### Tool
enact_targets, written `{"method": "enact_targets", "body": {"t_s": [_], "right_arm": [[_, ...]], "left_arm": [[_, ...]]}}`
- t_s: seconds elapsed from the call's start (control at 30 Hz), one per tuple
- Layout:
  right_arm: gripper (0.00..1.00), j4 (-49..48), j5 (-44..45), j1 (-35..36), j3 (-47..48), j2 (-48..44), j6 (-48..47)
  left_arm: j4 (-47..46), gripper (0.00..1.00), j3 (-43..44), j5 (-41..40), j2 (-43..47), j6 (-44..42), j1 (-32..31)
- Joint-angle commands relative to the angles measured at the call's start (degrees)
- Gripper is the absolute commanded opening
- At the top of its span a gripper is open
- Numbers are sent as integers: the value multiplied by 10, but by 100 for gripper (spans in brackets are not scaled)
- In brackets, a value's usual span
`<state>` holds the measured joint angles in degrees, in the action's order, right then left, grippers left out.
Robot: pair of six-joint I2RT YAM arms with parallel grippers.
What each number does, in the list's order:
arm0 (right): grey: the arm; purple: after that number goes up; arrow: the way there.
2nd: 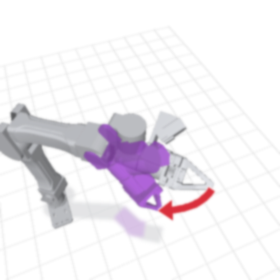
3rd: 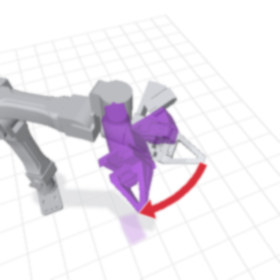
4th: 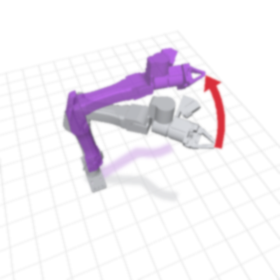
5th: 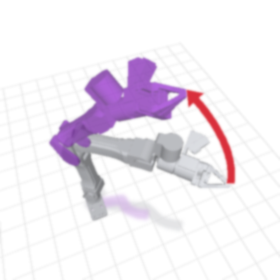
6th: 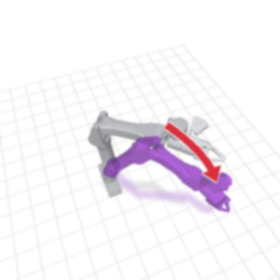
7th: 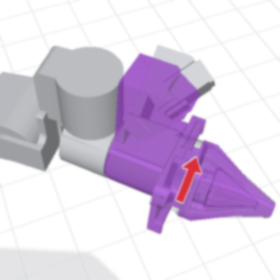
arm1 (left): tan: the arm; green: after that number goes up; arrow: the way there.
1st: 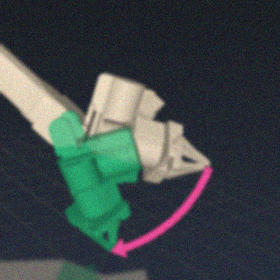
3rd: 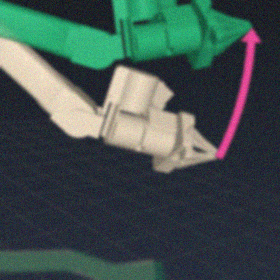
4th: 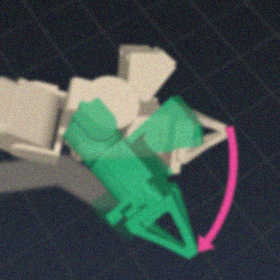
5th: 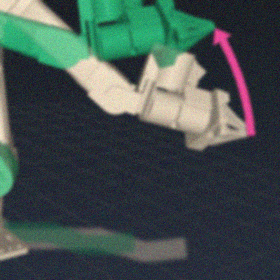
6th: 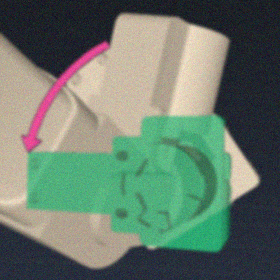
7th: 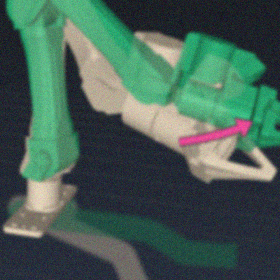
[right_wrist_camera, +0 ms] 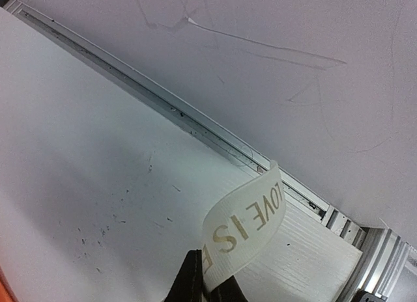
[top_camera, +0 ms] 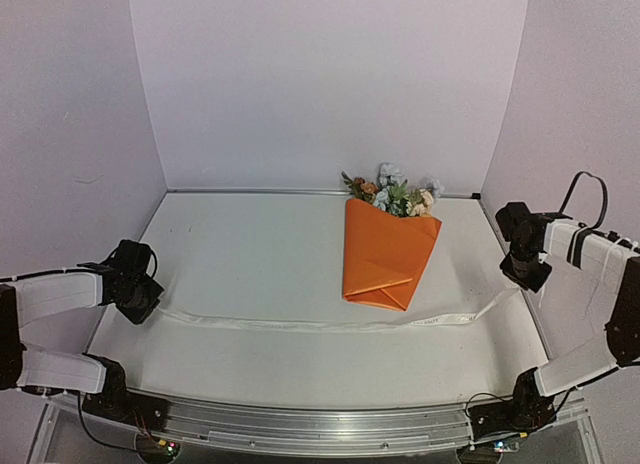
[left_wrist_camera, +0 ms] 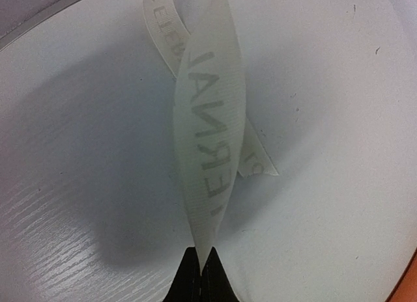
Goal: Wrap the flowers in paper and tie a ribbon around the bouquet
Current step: Straighten the ribbon at the center of the board, then place the ribbon at the center of the board.
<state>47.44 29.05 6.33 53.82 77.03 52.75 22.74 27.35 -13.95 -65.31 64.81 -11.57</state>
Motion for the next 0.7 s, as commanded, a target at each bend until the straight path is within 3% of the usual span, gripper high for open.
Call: {"method": "enact_targets", "body": {"t_s": [0.0, 0.1, 0.3, 0.53, 0.6, 0.67], "right_arm": [[9, 10, 8, -10, 20, 15, -3], [11, 10, 3, -18, 23, 22, -4], [26, 9, -3, -23, 31, 18, -7], [67, 10, -24, -23, 46, 3, -21], [78, 10, -30, -23, 50, -1, -24], [90, 11, -32, -23, 55, -6, -27]], "left_arm": [[-29, 2, -3, 12, -7, 9, 1], [-36, 6, -3, 28, -9, 3, 1], [-40, 32, 0, 37, 4, -1, 2], [-7, 74, 20, 9, 35, -5, 1], [3, 97, 30, 1, 43, -9, 2], [12, 100, 41, -5, 50, -18, 2]]}}
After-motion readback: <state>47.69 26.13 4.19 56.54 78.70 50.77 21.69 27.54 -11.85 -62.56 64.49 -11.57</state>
